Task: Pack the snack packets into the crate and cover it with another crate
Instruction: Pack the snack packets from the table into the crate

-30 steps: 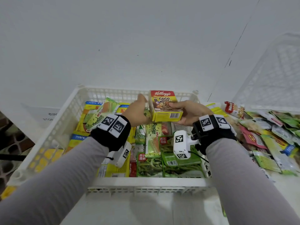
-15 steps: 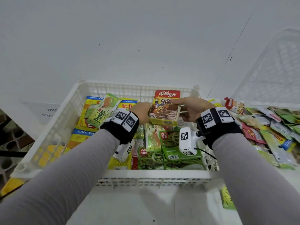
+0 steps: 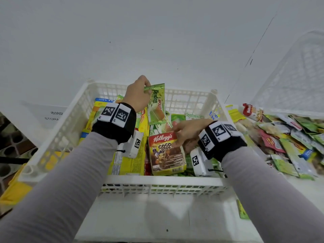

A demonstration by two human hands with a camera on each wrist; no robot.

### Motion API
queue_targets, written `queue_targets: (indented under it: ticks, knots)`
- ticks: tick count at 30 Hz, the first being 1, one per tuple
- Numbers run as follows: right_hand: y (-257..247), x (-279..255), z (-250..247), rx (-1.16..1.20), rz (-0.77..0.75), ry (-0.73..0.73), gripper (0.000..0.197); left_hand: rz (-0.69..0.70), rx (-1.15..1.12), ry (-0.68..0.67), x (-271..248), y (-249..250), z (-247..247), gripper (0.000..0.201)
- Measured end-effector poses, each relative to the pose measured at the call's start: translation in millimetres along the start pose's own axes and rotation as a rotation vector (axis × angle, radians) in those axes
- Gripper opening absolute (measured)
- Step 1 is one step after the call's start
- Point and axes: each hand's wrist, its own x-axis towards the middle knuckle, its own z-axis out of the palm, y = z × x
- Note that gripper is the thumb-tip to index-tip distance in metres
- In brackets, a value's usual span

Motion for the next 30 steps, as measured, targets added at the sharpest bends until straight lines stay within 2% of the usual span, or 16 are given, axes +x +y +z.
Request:
queue_targets:
  ticks: [5, 7, 10, 14, 16, 18, 21, 23, 25, 27, 29, 30]
  knots:
    - [-1.9, 10.1, 14.7, -0.032, 0.039, 0.135, 0.055, -0.022, -0.068, 0.01, -2.2, 2.0, -2.6, 0.007]
    - [1.1, 14.1, 17.0, -0.04, 0.048, 0.125, 0.047, -0.045, -0.104, -0.011, -2.8, 3.2, -0.7, 0.007]
    - [6.3, 18.3, 19.4, 0.016, 0.071, 0.067, 0.026, -0.077, -0.164, -0.015, -4.6, 6.4, 1.7, 0.007]
    - [5.3, 16.5, 20.3, -0.043, 0.007, 0.055, 0.033, -0.031, -0.138, -0.019, -5.8, 8.3, 2.6, 0.007]
    - [2.8, 14.3, 17.5, -0.158, -0.006, 0.049, 0.038, -0.007, -0.135, 0.012, -5.5, 7.8, 3.2, 0.007]
    - [0.0, 10.0, 10.8, -0.236, -0.056, 0.196, 0.057, -0.008, -0.156, 0.049, -4.0, 6.4, 3.7, 0.006]
    - [1.3, 8.0, -9.5, 0.027, -0.228, 0.497, 0.071, -0.044, -0.243, 0.033, -2.2, 6.8, 4.9, 0.005]
    - [-1.1, 6.1, -21.2, 0.268, -0.323, 0.519, 0.064, -0.066, -0.344, -0.018, -3.6, 9.7, 8.1, 0.005]
    - [-4.5, 6.9, -24.4, 0.422, -0.365, 0.435, 0.039, -0.085, -0.43, -0.064, -6.1, 11.9, 11.5, 0.006]
    - [-1.2, 12.1, -23.0, 0.514, -0.344, 0.417, 0.013, -0.088, -0.435, -0.103, -7.6, 11.0, 15.4, 0.013]
    - [6.9, 18.1, -23.1, 0.451, -0.229, 0.479, 0.009, -0.015, -0.185, -0.135, -8.2, 7.2, 17.5, 0.016]
    - [10.9, 18.8, -24.5, 0.305, -0.135, 0.531, 0.008, 0.044, 0.014, -0.173, -9.0, 5.5, 18.0, 0.015]
